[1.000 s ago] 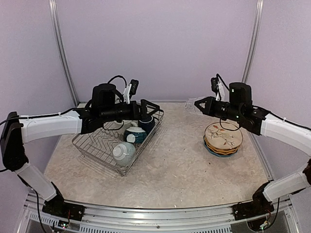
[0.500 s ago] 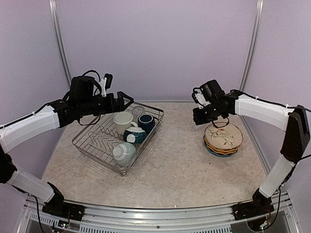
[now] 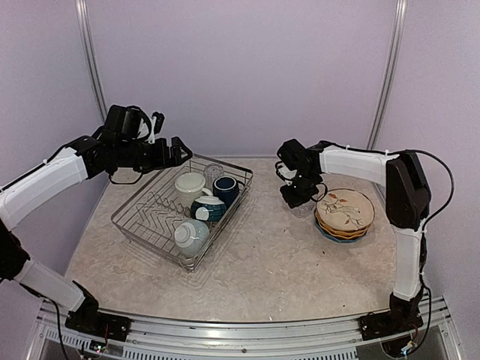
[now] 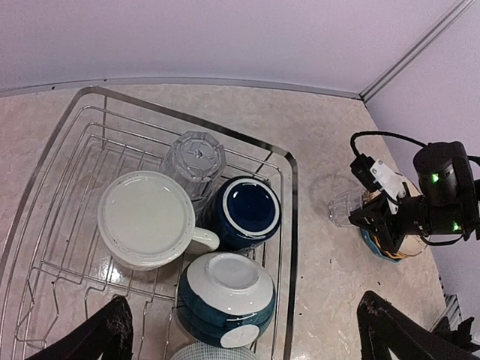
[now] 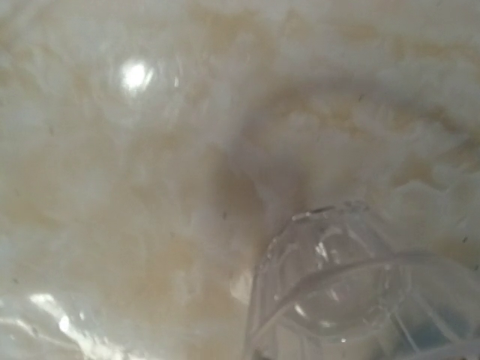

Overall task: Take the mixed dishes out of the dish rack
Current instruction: Place the cup at the center of the board, then grab the cup from the dish rack.

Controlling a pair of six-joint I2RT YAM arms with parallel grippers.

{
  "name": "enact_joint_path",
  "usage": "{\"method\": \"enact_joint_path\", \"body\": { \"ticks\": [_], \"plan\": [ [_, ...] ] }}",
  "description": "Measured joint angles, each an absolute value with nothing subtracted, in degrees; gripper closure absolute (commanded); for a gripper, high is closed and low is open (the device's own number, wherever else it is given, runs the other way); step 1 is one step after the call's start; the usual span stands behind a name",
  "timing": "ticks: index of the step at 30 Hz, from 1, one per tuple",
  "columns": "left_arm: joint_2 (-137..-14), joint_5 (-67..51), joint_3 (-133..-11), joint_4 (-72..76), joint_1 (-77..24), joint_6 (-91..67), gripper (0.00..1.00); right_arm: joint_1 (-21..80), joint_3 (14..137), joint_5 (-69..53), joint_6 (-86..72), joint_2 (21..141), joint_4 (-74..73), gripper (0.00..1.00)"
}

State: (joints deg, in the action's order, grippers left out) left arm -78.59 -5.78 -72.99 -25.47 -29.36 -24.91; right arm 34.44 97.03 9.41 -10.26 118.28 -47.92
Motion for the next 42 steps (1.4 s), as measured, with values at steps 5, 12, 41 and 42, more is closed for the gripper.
{"method": "enact_joint_path", "body": {
  "ticks": [5, 12, 41, 42],
  "plan": [
    [-84.1, -6.2, -78.9, -30.2, -28.6, -23.7, 0.01, 34.4, 97.0, 9.6, -9.7, 118.6, -49.6, 0.79],
    [-91.2, -8.0, -84.0, -35.2, -27.8, -23.0, 0.01, 34.5, 96.3, 9.3, -9.0, 118.3, -49.2, 0.46],
    [-138.5, -6.8, -140.8, -55.0, -27.7, -9.5, 0.01, 35.1, 68.0, 4.3, -14.2, 82.1, -38.8, 0.32],
    [-139.5, -6.5, -141.0, -54.9, -27.7, -9.1, 0.01, 35.1, 68.0, 4.2, -14.3, 81.7, -38.8, 0.32]
  ]
}}
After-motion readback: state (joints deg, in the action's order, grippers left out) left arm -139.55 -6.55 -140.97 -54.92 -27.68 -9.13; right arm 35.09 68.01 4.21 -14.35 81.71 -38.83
